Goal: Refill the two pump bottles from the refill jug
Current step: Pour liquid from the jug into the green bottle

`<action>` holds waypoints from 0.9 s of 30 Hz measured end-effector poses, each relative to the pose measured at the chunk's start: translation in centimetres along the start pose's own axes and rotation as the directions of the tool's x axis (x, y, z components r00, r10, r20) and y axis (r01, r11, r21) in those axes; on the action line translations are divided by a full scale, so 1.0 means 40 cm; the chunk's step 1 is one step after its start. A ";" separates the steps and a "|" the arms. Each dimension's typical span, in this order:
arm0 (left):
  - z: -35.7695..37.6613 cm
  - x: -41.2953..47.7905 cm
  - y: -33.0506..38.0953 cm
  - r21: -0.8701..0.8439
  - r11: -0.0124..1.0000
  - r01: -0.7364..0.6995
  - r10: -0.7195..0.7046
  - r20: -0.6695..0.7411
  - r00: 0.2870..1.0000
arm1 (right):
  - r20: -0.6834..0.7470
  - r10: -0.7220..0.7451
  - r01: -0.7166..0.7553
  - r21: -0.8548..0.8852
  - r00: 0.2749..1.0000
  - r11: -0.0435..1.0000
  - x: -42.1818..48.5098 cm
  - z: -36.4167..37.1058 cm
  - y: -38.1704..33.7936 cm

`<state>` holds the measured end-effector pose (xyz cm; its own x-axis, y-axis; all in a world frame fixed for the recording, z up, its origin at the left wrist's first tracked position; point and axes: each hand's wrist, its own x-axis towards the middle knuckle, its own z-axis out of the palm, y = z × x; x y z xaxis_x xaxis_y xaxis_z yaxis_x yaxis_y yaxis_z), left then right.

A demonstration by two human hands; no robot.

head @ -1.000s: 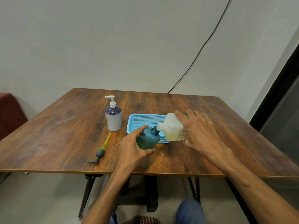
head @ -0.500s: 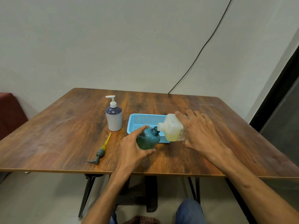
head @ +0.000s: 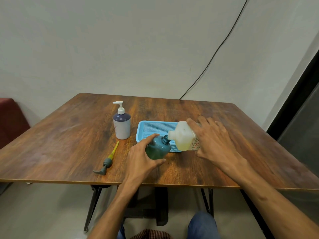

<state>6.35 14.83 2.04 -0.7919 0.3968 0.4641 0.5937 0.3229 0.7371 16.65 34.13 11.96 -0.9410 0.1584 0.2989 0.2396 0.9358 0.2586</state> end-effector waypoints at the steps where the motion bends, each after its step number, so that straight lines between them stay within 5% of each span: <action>1: -0.001 0.001 0.001 0.000 1.000 0.001 -0.001 0.000 1.000 | 0.000 0.000 0.000 0.000 1.000 1.000 0.000 -0.001 0.000; 27: -0.004 0.001 0.010 -0.009 1.000 0.024 -0.024 -0.002 1.000 | 0.005 -0.002 0.002 -0.004 1.000 1.000 -0.001 -0.009 -0.004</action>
<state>6.55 14.82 2.44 -0.8065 0.3869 0.4471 0.5729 0.3247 0.7525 16.73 33.87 12.24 -0.9427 0.1576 0.2942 0.2384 0.9348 0.2633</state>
